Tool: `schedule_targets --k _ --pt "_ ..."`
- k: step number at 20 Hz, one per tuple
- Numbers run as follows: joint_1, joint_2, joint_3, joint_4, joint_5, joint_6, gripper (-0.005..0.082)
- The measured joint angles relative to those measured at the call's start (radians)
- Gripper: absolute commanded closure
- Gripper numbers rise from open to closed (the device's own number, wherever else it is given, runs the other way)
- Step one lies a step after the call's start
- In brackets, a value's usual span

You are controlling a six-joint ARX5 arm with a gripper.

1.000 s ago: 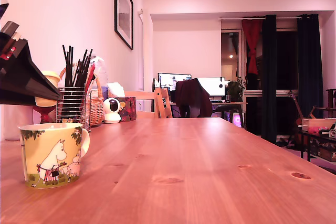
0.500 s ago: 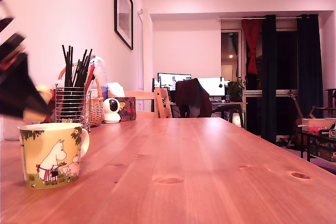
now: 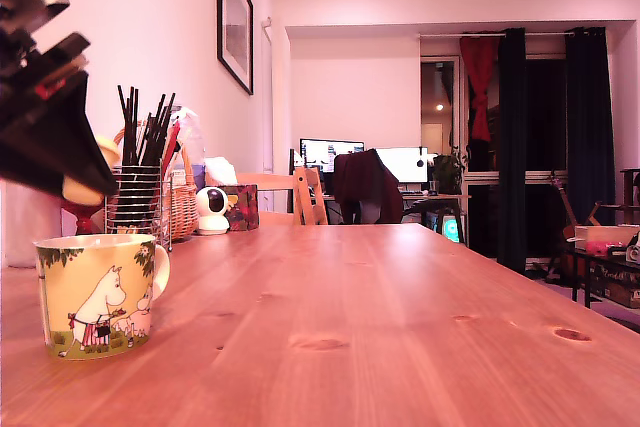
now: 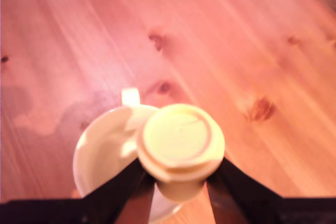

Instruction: Pick the coffee capsule and then drop it inside the coffee cup in front of you

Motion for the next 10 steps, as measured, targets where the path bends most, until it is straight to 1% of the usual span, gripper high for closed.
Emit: schedule_targets --k 4,6,9,10 --pt "0.0 0.071 0.093 -0.072 -0.027 0.0 0.0676" --pt "0.0 0.116 0.106 -0.1 -0.031 0.002 0.0676" --pt "0.0 0.182 0.118 -0.129 -0.059 0.026 0.0676" --pt "0.0 0.196 0.123 -0.134 -0.063 0.026 0.0677"
